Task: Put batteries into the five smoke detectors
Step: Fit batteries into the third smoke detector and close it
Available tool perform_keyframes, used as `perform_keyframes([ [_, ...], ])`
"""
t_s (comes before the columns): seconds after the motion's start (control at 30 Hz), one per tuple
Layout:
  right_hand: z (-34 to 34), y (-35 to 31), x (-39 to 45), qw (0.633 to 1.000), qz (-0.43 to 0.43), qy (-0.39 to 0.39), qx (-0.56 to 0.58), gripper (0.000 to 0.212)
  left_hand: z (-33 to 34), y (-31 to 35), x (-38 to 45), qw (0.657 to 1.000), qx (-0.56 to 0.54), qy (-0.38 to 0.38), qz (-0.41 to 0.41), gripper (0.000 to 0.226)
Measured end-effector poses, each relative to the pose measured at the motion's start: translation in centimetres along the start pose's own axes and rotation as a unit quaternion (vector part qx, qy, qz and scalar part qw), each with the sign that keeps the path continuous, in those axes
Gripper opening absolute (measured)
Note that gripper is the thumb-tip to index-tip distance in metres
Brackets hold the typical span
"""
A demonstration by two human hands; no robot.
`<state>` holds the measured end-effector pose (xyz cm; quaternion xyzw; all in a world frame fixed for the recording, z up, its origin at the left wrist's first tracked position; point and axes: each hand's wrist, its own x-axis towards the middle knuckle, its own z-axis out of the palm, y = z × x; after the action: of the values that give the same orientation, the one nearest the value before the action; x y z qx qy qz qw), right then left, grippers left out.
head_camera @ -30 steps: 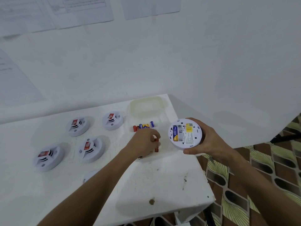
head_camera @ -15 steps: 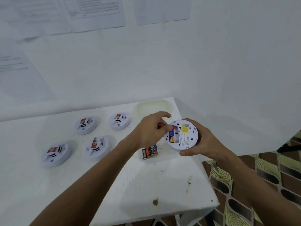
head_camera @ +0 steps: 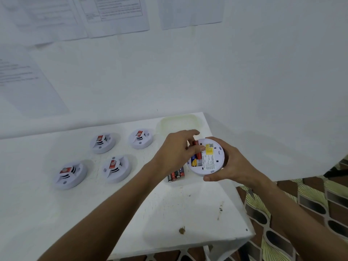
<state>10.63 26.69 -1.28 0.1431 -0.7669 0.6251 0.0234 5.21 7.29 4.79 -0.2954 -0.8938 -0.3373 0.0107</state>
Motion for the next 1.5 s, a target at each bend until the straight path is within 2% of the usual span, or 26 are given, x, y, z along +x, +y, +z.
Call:
perform_keyframes([
  [0.1, 0.0, 0.0, 0.1, 1.0, -0.002, 0.005, 0.006, 0.084, -0.1, 0.1, -0.2, 0.999, -0.022, 0.021, -0.011, 0.023],
  [0.23, 0.0, -0.1, 0.4, 1.0, -0.001, 0.014, 0.004, 0.086, 0.0, -0.4, -0.5, 0.999, -0.001, 0.014, 0.035, 0.024],
  [0.3, -0.1, -0.2, 0.4, 1.0, -0.001, 0.018, 0.003, 0.087, -0.3, -0.9, -0.8, 0.999, -0.033, -0.019, 0.018, 0.034],
  [0.4, -0.2, -0.3, 0.5, 1.0, -0.003, 0.01, 0.005, 0.088, -1.2, -1.9, -1.2, 0.993, -0.04, -0.11, -0.001, 0.065],
  [0.5, 0.1, -0.4, 0.7, 1.0, -0.001, -0.004, 0.005, 0.087, -1.9, -2.6, -1.6, 0.986, -0.083, -0.143, -0.002, 0.08],
  [0.67, 1.1, -1.1, 1.1, 1.0, -0.004, -0.027, 0.006, 0.085, -2.5, -3.2, -2.2, 0.981, -0.134, -0.137, -0.019, 0.073],
  [1.07, 3.9, -0.9, 2.5, 0.998, 0.009, -0.06, 0.03, 0.084, -3.8, -5.8, -4.3, 0.992, 0.004, -0.127, 0.005, 0.071],
  [1.2, 4.8, -1.2, 3.2, 0.996, 0.01, -0.08, 0.035, 0.085, -4.4, -6.2, -5.4, 0.993, -0.03, -0.111, 0.001, 0.061],
  [1.37, 6.4, -1.4, 4.4, 0.995, 0.0, -0.094, 0.018, 0.088, -5.8, -7.4, -6.9, 0.996, -0.048, -0.063, -0.035, 0.07],
  [1.5, 7.4, -0.8, 4.9, 0.993, 0.019, -0.113, 0.023, 0.091, -6.5, -9.8, -9.1, 0.988, -0.093, -0.022, -0.119, 0.067],
])
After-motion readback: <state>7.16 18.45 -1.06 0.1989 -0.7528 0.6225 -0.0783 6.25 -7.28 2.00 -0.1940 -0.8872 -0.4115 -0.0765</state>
